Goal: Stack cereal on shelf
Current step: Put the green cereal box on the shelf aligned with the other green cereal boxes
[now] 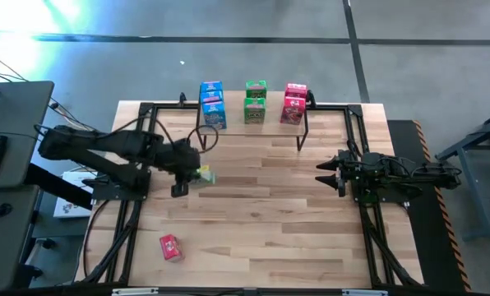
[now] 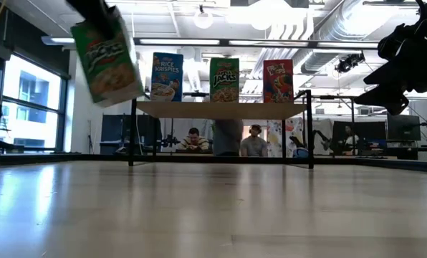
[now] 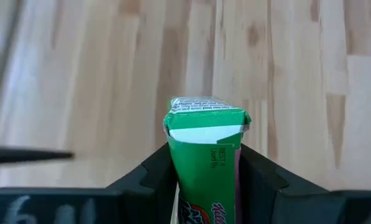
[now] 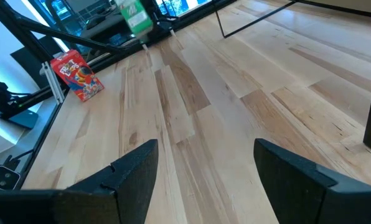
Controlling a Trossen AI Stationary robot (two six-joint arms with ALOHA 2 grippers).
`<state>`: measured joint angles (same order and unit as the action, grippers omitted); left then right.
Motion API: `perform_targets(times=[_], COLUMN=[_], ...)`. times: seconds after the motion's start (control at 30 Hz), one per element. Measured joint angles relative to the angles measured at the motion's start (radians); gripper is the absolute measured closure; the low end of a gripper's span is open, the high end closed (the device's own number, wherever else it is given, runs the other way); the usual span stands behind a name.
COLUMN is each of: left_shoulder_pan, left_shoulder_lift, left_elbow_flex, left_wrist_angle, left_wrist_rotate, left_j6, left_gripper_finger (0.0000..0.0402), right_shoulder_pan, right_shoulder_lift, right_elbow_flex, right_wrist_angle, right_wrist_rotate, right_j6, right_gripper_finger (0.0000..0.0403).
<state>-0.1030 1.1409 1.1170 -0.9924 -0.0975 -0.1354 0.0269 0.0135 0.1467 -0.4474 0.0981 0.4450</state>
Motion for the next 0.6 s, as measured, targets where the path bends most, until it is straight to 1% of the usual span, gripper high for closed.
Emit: perform_targets(times=[0.27,0.6], left_shoulder_pan=[0.063,0.112], left_shoulder_lift=[0.057,0.218], left_elbow_flex=[0.118,0.244], left_wrist_angle=[0.001,0.003], left_wrist_rotate=[0.000,0.001], left_j6=[0.198,0.358], left_gripper_finger=[0.0278,0.0277], right_shoulder_pan=[0.000,0.000], right_shoulder_lift=[0.000,0.000], right_elbow_flex=[0.000,0.000], right_wrist_angle=[0.000,0.000], right_wrist_rotate=[0.000,0.000], right_j6=[0.000,0.000], right_gripper_finger=[0.0146,0.0146])
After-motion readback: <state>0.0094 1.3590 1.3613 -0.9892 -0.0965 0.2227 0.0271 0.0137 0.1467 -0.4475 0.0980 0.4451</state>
